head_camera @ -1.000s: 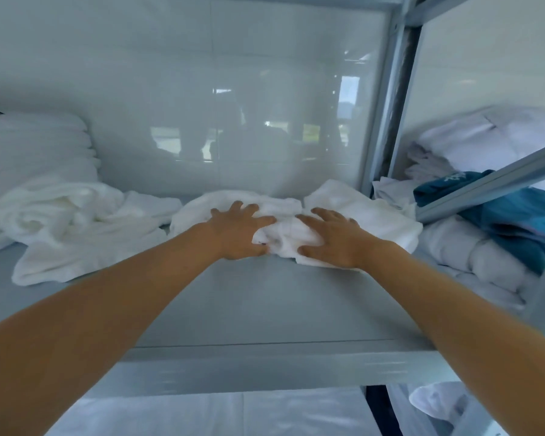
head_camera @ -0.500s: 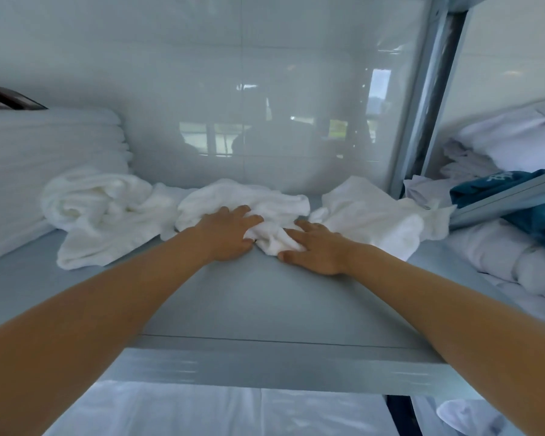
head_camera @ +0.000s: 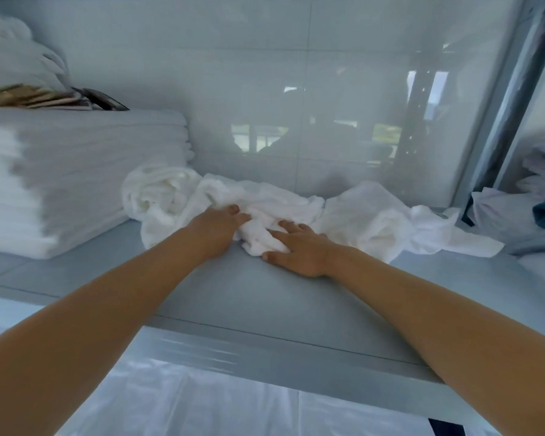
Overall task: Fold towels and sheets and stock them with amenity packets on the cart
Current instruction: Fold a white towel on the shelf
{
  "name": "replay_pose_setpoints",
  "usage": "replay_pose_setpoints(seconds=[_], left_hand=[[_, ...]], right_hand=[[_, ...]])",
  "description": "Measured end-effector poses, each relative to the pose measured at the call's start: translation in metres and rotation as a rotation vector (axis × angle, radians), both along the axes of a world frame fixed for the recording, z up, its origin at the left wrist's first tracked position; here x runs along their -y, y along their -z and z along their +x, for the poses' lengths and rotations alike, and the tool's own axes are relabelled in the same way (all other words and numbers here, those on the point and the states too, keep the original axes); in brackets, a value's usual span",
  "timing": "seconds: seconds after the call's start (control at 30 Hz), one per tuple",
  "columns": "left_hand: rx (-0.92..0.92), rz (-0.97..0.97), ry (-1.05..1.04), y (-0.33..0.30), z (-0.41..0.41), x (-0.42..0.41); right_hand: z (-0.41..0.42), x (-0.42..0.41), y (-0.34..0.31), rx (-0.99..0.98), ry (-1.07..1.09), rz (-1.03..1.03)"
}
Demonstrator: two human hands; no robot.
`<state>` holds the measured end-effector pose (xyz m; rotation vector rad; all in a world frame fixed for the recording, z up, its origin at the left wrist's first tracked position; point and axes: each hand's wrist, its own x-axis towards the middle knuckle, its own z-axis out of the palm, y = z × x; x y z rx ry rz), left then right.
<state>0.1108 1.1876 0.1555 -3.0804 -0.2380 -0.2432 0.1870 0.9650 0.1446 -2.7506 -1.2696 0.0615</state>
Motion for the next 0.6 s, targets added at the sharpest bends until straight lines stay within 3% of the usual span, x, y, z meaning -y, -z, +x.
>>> replay_pose_setpoints(seconds=[0.17,0.27,0.47,0.6], left_hand=[[-0.028,0.068,-0.005,-0.004,-0.016,-0.015],[-0.036,0.222,-0.005,-0.012,-0.018,0.002],[0.284,0.26,0.242,-0.03,-0.016,0.057],[0.253,0.315,0.309,-0.04,0.0,0.078]], right_hand=[[-0.016,-0.017,-0.002,-0.012,-0.038,0.008],[-0.018,0.005,-0.005,-0.028,-0.063,0.026],[-0.023,0.074,-0.011,-0.084,-0.066,0.102],[-0.016,0.122,-0.013,-0.104,-0.047,0.067]])
